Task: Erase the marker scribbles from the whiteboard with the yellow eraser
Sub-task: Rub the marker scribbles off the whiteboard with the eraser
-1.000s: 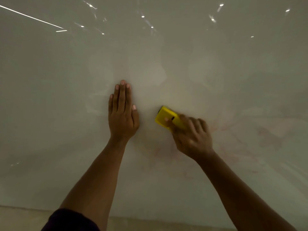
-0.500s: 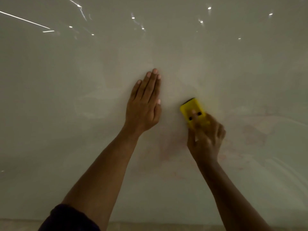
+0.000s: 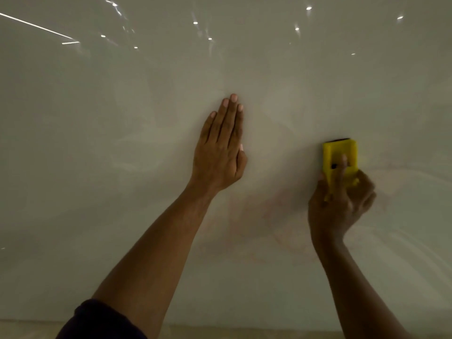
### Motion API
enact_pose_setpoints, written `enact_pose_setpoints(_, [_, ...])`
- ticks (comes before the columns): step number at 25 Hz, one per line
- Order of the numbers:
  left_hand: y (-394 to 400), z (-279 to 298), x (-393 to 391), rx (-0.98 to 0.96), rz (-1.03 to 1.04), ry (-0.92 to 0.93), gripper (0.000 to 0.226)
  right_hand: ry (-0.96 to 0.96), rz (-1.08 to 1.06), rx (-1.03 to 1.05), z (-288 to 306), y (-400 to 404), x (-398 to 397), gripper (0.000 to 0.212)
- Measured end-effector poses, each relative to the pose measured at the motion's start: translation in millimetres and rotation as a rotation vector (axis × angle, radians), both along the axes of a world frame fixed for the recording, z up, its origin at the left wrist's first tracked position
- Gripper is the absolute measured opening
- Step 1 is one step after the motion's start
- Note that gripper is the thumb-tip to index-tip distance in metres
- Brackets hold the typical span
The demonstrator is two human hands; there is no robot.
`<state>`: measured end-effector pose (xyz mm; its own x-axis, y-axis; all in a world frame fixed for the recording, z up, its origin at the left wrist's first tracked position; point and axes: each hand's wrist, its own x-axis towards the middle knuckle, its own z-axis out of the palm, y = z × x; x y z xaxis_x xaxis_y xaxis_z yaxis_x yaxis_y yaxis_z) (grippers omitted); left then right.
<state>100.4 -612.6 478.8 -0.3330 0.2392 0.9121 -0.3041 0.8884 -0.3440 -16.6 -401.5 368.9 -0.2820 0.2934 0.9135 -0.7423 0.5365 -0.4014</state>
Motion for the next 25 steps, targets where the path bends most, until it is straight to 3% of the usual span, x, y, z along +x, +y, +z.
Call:
enact_pose_setpoints(3, [18, 6, -14, -0.108, -0.045, -0.071, 0.067, 0.315, -0.049, 0.435, -12, 3, 3, 0.042])
enact_pose_setpoints(4, [27, 8, -20, -0.117, -0.051, -0.085, 0.067, 0.293, -0.048, 0.393, -8, 14, -6, 0.043])
enact_pose_setpoints(7, [46, 11, -35, -0.114, -0.068, -0.095, 0.070, -0.088, 0.001, -0.132, 2, 33, -20, 0.049])
enact_pose_setpoints(8, [49, 12, -38, -0.122, -0.074, -0.097, 0.070, -0.097, -0.049, -0.099, -4, 34, -21, 0.049])
enact_pose_setpoints(11, [53, 17, -45, -0.165, -0.083, -0.105, 0.071, 0.237, -0.111, 0.394, -13, 54, -25, 0.048])
enact_pose_setpoints(12, [53, 18, -46, -0.176, -0.079, -0.105, 0.071, 0.233, -0.121, 0.389, -11, 65, -34, 0.047])
enact_pose_setpoints(15, [55, 17, -50, -0.176, -0.053, -0.084, 0.072, -0.086, -0.064, -0.051, 1, 64, -38, 0.048])
enact_pose_setpoints(16, [56, 16, -51, -0.177, -0.041, -0.075, 0.072, -0.082, -0.074, -0.034, -3, 56, -34, 0.047])
enact_pose_setpoints(19, [62, 14, -57, -0.201, -0.002, -0.067, 0.073, 0.215, -0.073, 0.368, -10, 57, -31, 0.048])
enact_pose_setpoints(20, [63, 14, -58, -0.216, 0.004, -0.073, 0.074, 0.216, -0.091, 0.360, -7, 69, -39, 0.049])
enact_pose_setpoints(21, [64, 15, -59, -0.238, 0.006, -0.084, 0.075, 0.122, -0.118, 0.224, -4, 77, -48, 0.049])
enact_pose_setpoints(23, [67, 20, -62, -0.294, -0.017, -0.123, 0.077, -0.139, -0.082, -0.191, 1, 76, -50, 0.049])
enact_pose_setpoints(24, [69, 23, -64, -0.321, -0.037, -0.145, 0.077, -0.185, -0.098, -0.236, -3, 70, -48, 0.049])
enact_pose_setpoints(25, [72, 25, -67, -0.336, -0.054, -0.161, 0.078, -0.133, -0.129, -0.142, -9, 63, -43, 0.049])
